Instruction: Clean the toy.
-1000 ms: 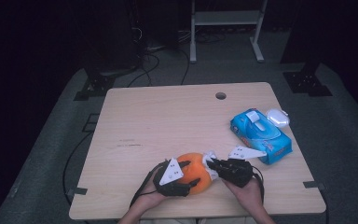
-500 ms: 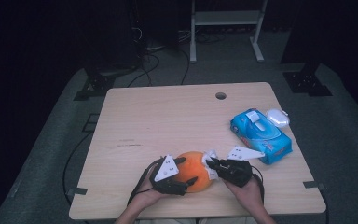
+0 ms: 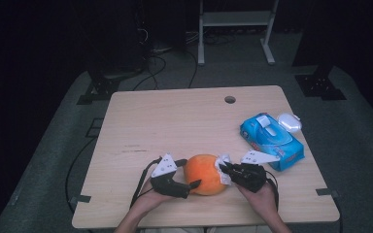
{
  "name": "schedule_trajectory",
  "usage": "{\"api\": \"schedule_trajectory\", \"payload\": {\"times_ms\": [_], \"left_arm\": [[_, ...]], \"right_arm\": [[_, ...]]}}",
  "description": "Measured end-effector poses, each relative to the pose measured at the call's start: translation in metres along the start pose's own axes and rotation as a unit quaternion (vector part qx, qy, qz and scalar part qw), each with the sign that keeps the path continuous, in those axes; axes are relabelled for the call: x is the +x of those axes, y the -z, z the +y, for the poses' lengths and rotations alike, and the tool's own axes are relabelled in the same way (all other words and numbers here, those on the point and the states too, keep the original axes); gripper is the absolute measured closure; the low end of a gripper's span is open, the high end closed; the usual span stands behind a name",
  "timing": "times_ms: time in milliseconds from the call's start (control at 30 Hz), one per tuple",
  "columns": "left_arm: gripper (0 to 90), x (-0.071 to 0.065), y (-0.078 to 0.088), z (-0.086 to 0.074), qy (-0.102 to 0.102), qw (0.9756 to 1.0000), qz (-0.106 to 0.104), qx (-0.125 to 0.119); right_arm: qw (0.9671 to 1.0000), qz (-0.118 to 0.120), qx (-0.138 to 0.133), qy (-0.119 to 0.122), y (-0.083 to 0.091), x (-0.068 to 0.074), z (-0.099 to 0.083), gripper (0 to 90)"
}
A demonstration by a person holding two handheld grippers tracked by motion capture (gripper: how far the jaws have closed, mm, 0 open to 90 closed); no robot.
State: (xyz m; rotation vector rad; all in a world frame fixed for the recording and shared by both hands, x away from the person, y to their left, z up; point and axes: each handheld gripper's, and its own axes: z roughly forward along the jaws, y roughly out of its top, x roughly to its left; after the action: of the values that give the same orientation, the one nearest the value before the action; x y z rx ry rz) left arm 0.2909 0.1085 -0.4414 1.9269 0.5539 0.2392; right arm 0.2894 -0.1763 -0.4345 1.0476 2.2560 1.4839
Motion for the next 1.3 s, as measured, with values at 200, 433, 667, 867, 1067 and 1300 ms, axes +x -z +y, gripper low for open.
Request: {"api": "schedule_trajectory", "payload": {"times_ms": [200,433,667,867,1067,1300], "left_arm": [[27.5,-0.013,-0.005,0.004,-0.04,0.9992,0.002,0.008],[13.3,-0.008,-0.002,0.004,-0.016,0.9998,0.013,-0.003],[24.4,-0.009,-0.011,0.0,0.009,0.9999,-0.002,0.01],[31.0,-0.019,-0.011,0.006,-0.025,0.9996,0.002,0.009],[15.5,-0.011,-0.011,0.003,0.017,0.9998,0.005,-0.001],[21.8,-0.01,-0.017,-0.003,0.038,0.9992,-0.011,0.011]], "right_arm": [[0.9989,0.028,-0.024,0.029,0.006,0.025,0.01,81.6],[0.9995,0.012,-0.009,0.028,0.004,0.015,0.007,81.8],[0.9996,0.001,-0.013,0.025,0.008,0.015,0.008,81.7],[0.9964,0.028,-0.022,0.077,0.011,0.042,0.018,81.6],[0.9985,-0.001,-0.014,0.053,0.012,0.019,0.013,81.7],[0.9991,-0.007,-0.01,0.041,0.011,0.014,0.011,81.7]]}}
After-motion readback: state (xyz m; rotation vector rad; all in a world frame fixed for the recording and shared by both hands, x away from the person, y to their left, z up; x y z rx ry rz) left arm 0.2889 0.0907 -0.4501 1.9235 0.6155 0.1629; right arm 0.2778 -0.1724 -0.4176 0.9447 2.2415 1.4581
